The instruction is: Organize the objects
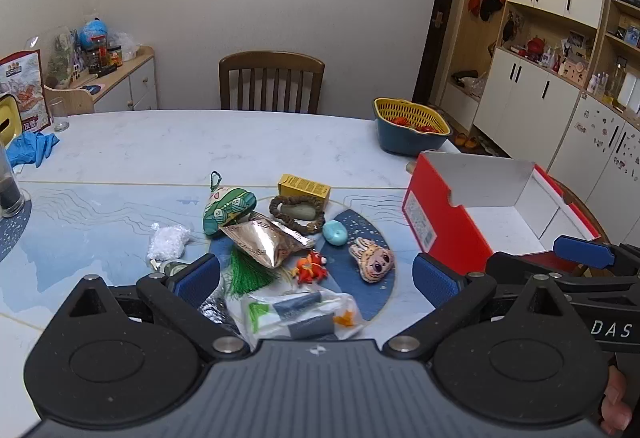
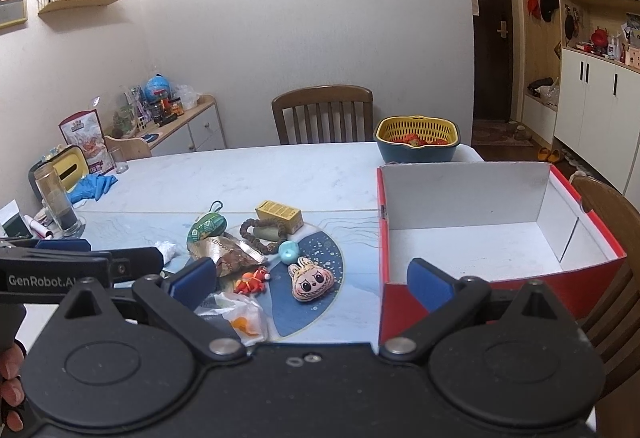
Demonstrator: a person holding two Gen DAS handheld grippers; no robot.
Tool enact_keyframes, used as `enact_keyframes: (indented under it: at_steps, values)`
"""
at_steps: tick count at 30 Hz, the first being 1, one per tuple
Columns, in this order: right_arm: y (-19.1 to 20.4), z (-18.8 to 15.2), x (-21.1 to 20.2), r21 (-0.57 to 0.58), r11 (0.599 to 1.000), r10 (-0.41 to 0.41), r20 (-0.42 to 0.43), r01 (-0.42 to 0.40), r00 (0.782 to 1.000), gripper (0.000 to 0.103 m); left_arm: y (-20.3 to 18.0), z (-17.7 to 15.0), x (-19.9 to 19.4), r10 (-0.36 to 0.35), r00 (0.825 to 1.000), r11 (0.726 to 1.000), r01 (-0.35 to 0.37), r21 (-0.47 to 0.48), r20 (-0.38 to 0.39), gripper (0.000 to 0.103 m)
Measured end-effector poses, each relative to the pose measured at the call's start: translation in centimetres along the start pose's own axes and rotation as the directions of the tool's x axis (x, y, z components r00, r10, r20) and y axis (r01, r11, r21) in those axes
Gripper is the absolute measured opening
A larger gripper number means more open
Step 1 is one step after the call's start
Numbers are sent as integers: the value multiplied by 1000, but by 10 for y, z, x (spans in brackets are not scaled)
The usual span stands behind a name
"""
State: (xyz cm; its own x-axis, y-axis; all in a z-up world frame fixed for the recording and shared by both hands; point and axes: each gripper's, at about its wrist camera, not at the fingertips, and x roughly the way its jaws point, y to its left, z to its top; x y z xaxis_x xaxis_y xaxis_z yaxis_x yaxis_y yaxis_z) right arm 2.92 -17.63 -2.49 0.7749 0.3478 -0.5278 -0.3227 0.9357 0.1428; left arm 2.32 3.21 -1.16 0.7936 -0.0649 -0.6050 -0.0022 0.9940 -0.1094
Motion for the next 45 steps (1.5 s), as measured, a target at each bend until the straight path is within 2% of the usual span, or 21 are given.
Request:
enact_keyframes:
  at_steps: [20,25,30,40,45]
  values:
    - [43,9,41,8,999,-42,-53,43,998,101,56,21,40,-87,995,996,88,11,-50,103]
    - [51,9,51,4,999,-48,-78,49,996,99,79,25,52,-67,997,998,66,-15,-48,103]
    - [59,7,65,-15,1000,-11,-129,9,992,98,104,26,71,-41,996,999,40,-19,-75,103]
    - [78,-3,99,-82,996,24,-235,-44,972,95,156,21,126,29,986,999,-34,-28,-162,102]
    - [86,-8,119,-94,993,38,-306,-70,951,95,173,18,155,44,977,998,-52,-30,-208,102]
